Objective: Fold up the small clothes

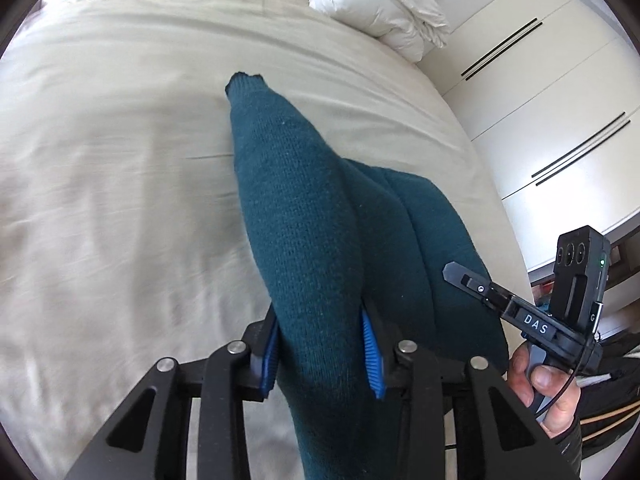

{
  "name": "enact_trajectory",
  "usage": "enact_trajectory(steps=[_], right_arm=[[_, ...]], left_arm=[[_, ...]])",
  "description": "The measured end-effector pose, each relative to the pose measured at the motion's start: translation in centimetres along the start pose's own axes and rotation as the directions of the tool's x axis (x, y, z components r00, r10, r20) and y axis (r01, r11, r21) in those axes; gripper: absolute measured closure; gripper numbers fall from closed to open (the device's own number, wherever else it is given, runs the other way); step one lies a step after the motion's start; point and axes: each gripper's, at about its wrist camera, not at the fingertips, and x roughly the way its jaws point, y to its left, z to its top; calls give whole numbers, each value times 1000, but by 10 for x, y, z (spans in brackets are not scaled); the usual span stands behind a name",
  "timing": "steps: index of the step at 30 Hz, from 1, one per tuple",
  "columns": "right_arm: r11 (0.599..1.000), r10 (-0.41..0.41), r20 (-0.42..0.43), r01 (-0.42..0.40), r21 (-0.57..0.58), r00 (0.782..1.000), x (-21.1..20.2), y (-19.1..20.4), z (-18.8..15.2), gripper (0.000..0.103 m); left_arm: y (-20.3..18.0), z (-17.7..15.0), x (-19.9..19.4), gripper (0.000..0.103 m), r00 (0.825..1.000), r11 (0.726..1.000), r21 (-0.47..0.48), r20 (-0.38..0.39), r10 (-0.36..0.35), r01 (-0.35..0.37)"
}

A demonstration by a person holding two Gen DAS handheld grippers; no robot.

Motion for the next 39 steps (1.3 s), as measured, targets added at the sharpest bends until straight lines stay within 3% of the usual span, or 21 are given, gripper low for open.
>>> enact_trajectory(steps=[6, 13, 19, 22, 23, 24, 29, 31, 33, 35, 39], right_arm=[[996, 74, 30, -72, -57, 997, -14, 79, -28, 86], [987, 134, 9, -133, -94, 991, -14, 154, -86, 86], [981, 188, -8, -188, -57, 982, -14, 176, -134, 86], [983, 173, -23, -174, -64, 985, -2, 185, -147, 86], [983, 176, -28, -178, -54, 984, -1, 184, -152, 86], [982, 182, -30, -184, -45, 983, -4, 181, -161, 86], [986, 163, -51, -164, -18, 985, 13, 172, -177, 86], [989, 148, -55, -148, 7, 987, 20, 159, -182, 86], [984, 165, -73, -160, 72, 984, 31, 140, -183, 86], [975, 197, -71, -187, 121, 978, 37, 129, -182, 86], [989, 150, -57, -151, 1, 987, 34, 145, -174, 86]], left_arm=[[30, -40, -63, 66, 999, 999, 10, 30, 30, -30], [76, -95, -123, 66, 996, 998, -34, 72, 50, -48], [101, -133, -145, 69, 994, 996, -52, 77, 75, -72], [112, -147, -150, 81, 993, 994, -55, 73, 94, -90], [117, -151, -152, 94, 993, 994, -61, 76, 91, -87], [121, -153, -153, 99, 994, 995, -67, 77, 82, -77], [130, -167, -145, 99, 993, 992, -82, 61, 101, -96], [131, -169, -146, 94, 992, 991, -102, 80, 94, -86], [135, -171, -144, 68, 992, 988, -133, 86, 96, -84], [142, -177, -146, 54, 990, 984, -158, 96, 100, -84], [151, -186, -143, 38, 993, 977, -212, 107, 57, -33]])
